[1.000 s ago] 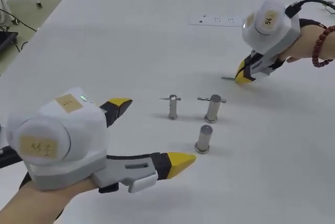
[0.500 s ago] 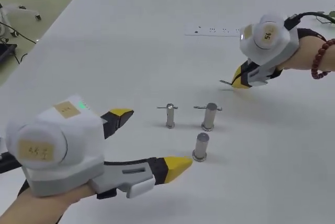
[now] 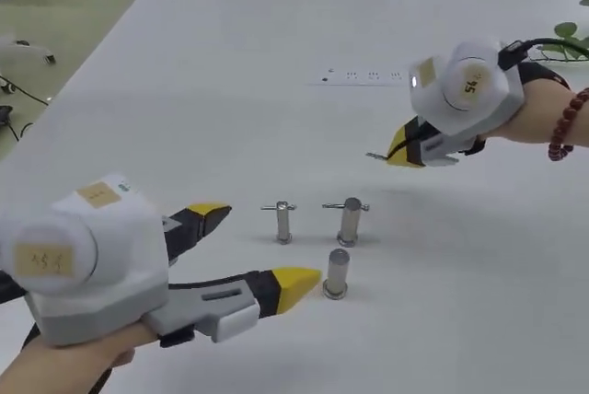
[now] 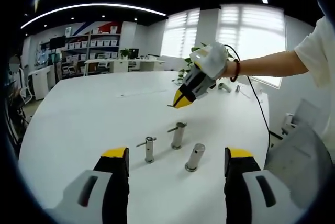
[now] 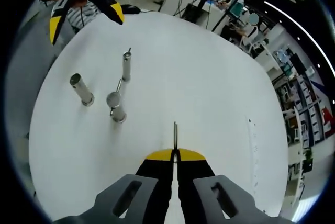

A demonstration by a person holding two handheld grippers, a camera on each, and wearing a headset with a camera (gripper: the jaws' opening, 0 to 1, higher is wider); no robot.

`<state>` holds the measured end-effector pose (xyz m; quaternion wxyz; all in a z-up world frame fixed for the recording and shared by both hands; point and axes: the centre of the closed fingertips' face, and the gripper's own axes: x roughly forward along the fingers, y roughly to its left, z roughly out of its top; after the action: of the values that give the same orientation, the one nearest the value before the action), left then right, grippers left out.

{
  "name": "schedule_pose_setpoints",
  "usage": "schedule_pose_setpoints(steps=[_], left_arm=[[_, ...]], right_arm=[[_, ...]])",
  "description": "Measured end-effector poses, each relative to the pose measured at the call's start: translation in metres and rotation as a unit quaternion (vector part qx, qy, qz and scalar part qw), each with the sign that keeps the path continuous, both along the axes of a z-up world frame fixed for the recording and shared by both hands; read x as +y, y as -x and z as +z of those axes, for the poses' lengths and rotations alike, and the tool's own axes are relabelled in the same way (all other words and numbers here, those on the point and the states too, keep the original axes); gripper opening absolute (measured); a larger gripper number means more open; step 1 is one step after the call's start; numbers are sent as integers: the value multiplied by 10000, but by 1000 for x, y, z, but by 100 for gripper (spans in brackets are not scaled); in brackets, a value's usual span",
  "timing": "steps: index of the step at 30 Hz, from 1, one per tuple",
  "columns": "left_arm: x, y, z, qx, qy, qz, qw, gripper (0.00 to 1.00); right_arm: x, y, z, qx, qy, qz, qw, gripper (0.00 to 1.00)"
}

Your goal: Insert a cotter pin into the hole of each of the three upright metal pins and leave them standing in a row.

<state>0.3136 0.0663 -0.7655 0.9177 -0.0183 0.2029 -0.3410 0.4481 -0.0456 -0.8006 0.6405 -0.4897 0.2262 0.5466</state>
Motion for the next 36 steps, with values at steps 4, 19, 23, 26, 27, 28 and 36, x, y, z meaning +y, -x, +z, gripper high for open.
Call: schedule_pose_setpoints(steps=[4, 19, 23, 26, 27, 28, 36], left_arm=[[-4, -3, 0, 50, 31, -44, 10000, 70], [-15, -16, 10, 196, 492, -71, 9986, 54], [-19, -21, 11, 301, 591, -78, 9978, 48], [-21, -23, 9, 425, 620, -76, 9971, 42], [-21, -24, 8, 461, 632, -64, 9969, 41], [-22, -24, 8, 490, 657, -56, 9966, 40], [-27, -28, 7, 811, 1039, 25, 9913, 27]], right_arm=[[9, 13, 12, -130, -98, 218, 9996, 2], [32, 53, 27, -386, -177, 901, 9950, 2], [38, 61, 28, -422, -212, 1033, 9935, 2], [45, 70, 29, -448, -276, 1082, 9927, 2], [46, 72, 28, -466, -282, 1111, 9923, 2], [48, 75, 27, -481, -278, 1150, 9918, 2], [59, 91, 30, -468, -417, 1291, 9897, 2]])
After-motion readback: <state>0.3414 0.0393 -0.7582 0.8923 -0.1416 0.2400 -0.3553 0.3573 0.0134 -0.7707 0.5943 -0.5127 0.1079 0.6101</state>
